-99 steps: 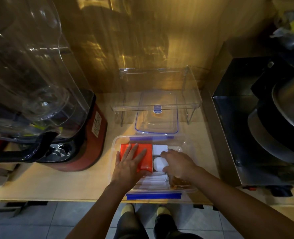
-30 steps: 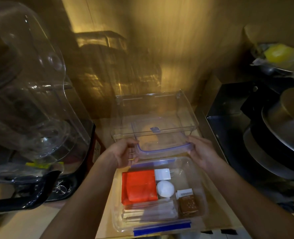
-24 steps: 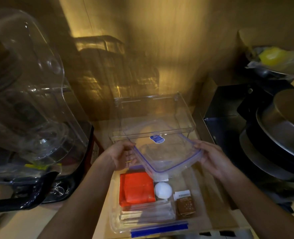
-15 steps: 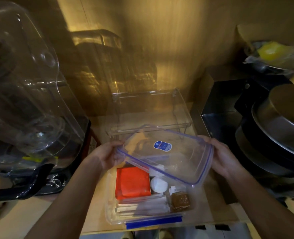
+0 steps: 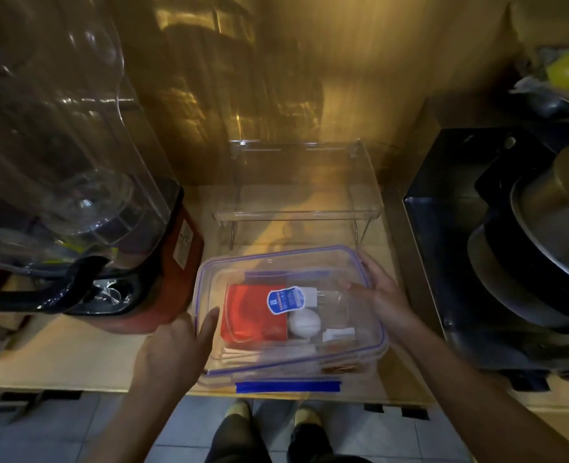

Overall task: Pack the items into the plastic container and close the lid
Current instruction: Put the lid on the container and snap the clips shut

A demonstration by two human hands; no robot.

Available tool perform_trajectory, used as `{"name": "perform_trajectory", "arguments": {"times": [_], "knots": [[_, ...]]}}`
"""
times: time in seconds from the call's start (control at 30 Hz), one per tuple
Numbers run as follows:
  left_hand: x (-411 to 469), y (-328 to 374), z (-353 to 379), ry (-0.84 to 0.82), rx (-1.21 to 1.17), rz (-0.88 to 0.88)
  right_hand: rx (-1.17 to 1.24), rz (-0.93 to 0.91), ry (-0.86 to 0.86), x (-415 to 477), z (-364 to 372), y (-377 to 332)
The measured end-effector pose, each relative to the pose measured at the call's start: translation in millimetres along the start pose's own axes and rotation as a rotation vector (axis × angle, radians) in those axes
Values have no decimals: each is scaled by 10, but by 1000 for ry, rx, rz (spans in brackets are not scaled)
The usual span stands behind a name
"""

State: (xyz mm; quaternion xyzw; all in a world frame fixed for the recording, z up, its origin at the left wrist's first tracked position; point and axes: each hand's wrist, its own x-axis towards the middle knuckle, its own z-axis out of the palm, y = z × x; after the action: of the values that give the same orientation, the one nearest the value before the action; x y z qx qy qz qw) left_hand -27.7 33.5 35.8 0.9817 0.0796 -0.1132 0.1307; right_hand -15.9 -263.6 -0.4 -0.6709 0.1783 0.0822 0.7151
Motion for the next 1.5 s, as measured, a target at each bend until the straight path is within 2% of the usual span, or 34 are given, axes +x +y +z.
{"name": "perform_trajectory", "arguments": {"times": [0.1, 0.23, 0.3, 0.4, 0.47, 0.63, 0.93, 1.07, 1.33, 1.43, 1.5], "knots": [[-37, -23, 171, -6, 225, 14, -142, -26, 13, -55, 75, 114], [-15, -25, 309, 12, 207, -41, -504, -156, -9, -75, 110, 179], [48, -73, 381, 20, 11, -27, -513, -133, 64, -98, 110, 226], [106, -105, 471, -52, -519, 52, -301, -88, 57, -180, 89, 307], [110, -84, 527, -52, -754, 74, -186, -67, 41, -252, 104, 351], [238, -28, 625, -30, -926, 23, -162, -54, 114, -177, 103, 364], [679, 295, 515, -52, -831, -66, -227, -28, 176, 189, 69, 74], [658, 265, 498, -85, -862, -51, -254, -34, 164, 201, 73, 48], [537, 68, 580, -170, -733, -32, -412, -95, 164, 87, 39, 229], [531, 76, 559, -31, -528, -18, -603, -101, 224, 112, -7, 229], [541, 119, 464, 153, -388, 112, -805, -182, 266, 142, -19, 192]]}}
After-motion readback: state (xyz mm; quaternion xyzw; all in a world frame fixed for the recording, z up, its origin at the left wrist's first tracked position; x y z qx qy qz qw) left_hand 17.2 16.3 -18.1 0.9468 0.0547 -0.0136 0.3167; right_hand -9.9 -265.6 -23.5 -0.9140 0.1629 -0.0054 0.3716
